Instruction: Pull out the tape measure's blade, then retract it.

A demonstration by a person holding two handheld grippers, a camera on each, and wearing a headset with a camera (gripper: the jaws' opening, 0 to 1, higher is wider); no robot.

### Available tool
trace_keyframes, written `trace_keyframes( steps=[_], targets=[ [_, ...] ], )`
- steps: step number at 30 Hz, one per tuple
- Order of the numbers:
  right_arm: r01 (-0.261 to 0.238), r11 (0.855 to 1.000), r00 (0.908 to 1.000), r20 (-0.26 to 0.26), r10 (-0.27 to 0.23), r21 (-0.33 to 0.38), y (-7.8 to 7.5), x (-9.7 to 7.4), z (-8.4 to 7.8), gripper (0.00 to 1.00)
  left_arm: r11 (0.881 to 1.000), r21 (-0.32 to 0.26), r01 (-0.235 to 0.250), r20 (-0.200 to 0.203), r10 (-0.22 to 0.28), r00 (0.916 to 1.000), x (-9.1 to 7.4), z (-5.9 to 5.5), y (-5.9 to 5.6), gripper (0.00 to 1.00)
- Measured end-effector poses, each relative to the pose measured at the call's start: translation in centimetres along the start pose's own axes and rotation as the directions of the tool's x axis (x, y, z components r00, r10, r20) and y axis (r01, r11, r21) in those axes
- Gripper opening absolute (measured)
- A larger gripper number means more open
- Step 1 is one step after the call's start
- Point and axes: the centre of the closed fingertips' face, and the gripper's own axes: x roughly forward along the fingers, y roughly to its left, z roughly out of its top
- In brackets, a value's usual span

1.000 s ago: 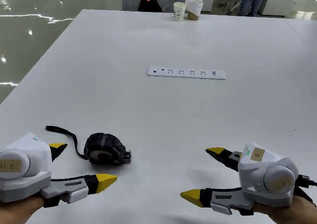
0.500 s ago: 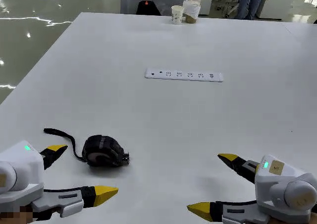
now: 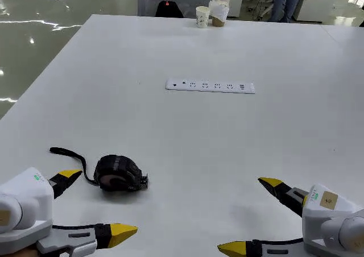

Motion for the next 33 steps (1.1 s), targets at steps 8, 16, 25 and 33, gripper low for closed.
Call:
trace_keyframes(
  steps=[8, 16, 25, 33],
  targets=[
    [0.003, 1.0, 0.9999, 0.012, -0.003, 0.018, 0.6, 0.5, 0.0, 0.99, 1.0, 0.001, 0.012, 0.002, -0.012, 0.9999, -0.1, -0.4, -0.7, 0.99],
    [0.023, 0.999, 0.9995, 0.021, -0.023, 0.04, 0.6, 0.3, 0.1, 0.99, 1.0, 0.02, 0.006, -0.004, -0.006, 1.0, -0.2, -0.6, -0.8, 0.99],
    [0.03, 0.998, 0.9992, 0.025, -0.031, 0.046, 0.5, 0.1, 0.2, 0.99, 0.999, 0.023, 0.029, 0.0, -0.029, 0.9996, -0.2, -0.3, -1.1, 0.99],
    [0.037, 0.998, 0.999, 0.025, -0.038, 0.048, 0.3, -0.2, 0.1, 0.99, 0.999, 0.036, 0.028, 0.012, -0.029, 0.9995, -0.4, 0.0, -1.0, 0.99]
  ],
)
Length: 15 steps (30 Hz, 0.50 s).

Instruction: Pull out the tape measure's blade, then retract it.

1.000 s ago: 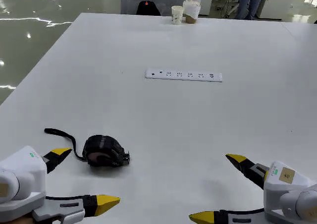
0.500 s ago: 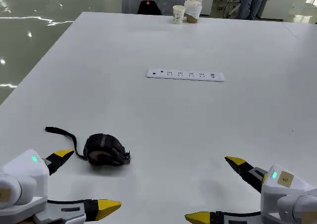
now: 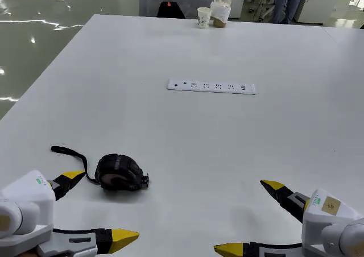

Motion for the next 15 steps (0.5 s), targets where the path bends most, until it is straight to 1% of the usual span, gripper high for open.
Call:
trace_keyframes(
  steps=[1, 3, 5, 6, 9, 13, 15],
  targets=[
    [0.001, 1.0, 1.0, 0.0, -0.001, 0.0, -0.01, -0.03, 0.01, 0.99, 1.0, -0.007, 0.009, -0.003, -0.009, 1.0, 0.01, -0.02, -0.12, 0.99],
    [0.004, 1.0, 1.0, 0.0, -0.004, -0.001, -0.08, -0.08, 0.01, 0.99, 1.0, -0.006, 0.004, 0.005, -0.004, 1.0, 0.05, 0.15, -0.01, 0.99],
    [0.005, 1.0, 1.0, 0.001, -0.005, 0.0, -0.12, -0.11, 0.02, 0.99, 1.0, -0.02, 0.011, -0.005, -0.011, 0.9999, 0.07, 0.04, -0.08, 0.99],
    [0.007, 1.0, 1.0, 0.0, -0.007, 0.0, -0.16, -0.15, 0.0, 0.99, 1.0, -0.012, 0.004, -0.001, -0.004, 1.0, 0.08, 0.11, 0.04, 0.99],
    [0.009, 1.0, 1.0, 0.003, -0.009, 0.001, -0.21, -0.21, 0.04, 0.99, 1.0, -0.016, 0.005, 0.003, -0.005, 1.0, 0.09, 0.24, 0.13, 0.99],
    [0.012, 1.0, 0.9999, 0.004, -0.012, 0.003, -0.27, -0.34, 0.07, 0.99, 1.0, -0.009, 0.01, 0.0, -0.01, 1.0, 0.07, 0.11, 0.24, 0.99],
    [0.013, 1.0, 0.9999, 0.004, -0.013, 0.002, -0.32, -0.37, 0.03, 0.99, 1.0, -0.018, 0.012, 0.001, -0.012, 0.9999, 0.07, 0.15, 0.15, 0.99]
  ],
)
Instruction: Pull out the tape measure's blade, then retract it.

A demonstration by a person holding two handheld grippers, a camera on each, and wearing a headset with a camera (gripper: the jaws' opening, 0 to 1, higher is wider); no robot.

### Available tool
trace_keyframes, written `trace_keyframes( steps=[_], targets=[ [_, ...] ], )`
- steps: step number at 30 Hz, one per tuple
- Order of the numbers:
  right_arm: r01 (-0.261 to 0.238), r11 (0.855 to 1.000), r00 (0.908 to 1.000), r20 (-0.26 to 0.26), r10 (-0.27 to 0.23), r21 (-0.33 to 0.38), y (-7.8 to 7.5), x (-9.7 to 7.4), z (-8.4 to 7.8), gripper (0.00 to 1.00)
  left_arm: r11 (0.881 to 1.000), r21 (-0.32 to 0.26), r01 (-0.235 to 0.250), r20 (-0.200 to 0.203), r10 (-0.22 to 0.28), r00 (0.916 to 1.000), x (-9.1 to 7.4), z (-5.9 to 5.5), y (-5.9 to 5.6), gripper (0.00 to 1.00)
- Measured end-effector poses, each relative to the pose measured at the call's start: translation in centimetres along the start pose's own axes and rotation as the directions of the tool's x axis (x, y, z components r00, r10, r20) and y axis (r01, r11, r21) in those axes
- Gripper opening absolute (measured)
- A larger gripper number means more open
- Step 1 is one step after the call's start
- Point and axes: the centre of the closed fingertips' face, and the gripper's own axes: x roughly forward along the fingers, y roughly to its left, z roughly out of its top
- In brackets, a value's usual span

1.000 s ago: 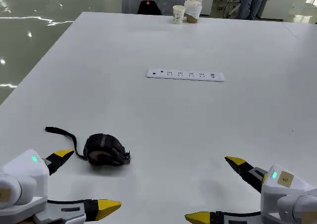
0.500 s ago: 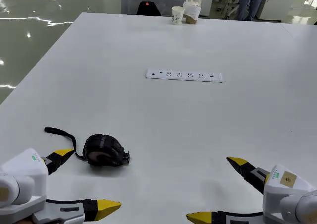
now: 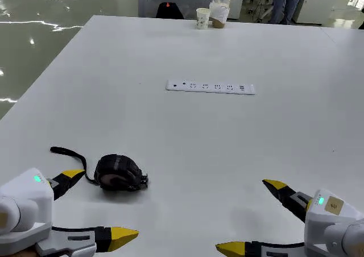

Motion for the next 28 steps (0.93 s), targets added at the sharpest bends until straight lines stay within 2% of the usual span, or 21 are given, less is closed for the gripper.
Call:
trace_keyframes(
  steps=[11, 15, 17, 19, 28],
  targets=[
    [0.005, 1.0, 1.0, 0.0, -0.005, 0.0, -0.13, -0.09, -0.01, 0.99, 1.0, -0.019, 0.011, 0.007, -0.011, 0.9999, -0.01, -0.09, -0.08, 0.99],
    [0.007, 1.0, 1.0, 0.001, -0.007, 0.0, -0.16, -0.14, 0.04, 0.99, 0.999, -0.025, 0.02, -0.003, -0.02, 0.9998, 0.0, -0.18, -0.26, 0.99],
    [0.008, 1.0, 1.0, 0.001, -0.008, -0.001, -0.16, -0.17, 0.05, 0.99, 1.0, -0.005, 0.012, -0.008, -0.012, 0.9999, -0.01, -0.24, -0.19, 0.99],
    [0.008, 1.0, 1.0, 0.001, -0.008, -0.002, -0.19, -0.16, 0.01, 0.99, 1.0, -0.01, 0.016, 0.0, -0.016, 0.9999, -0.01, -0.13, -0.25, 0.99],
    [0.003, 1.0, 1.0, 0.003, -0.003, -0.003, -0.12, -0.26, 0.18, 0.99, 1.0, -0.004, 0.022, -0.01, -0.022, 0.9997, -0.12, -0.24, -0.3, 0.99]
  ],
)
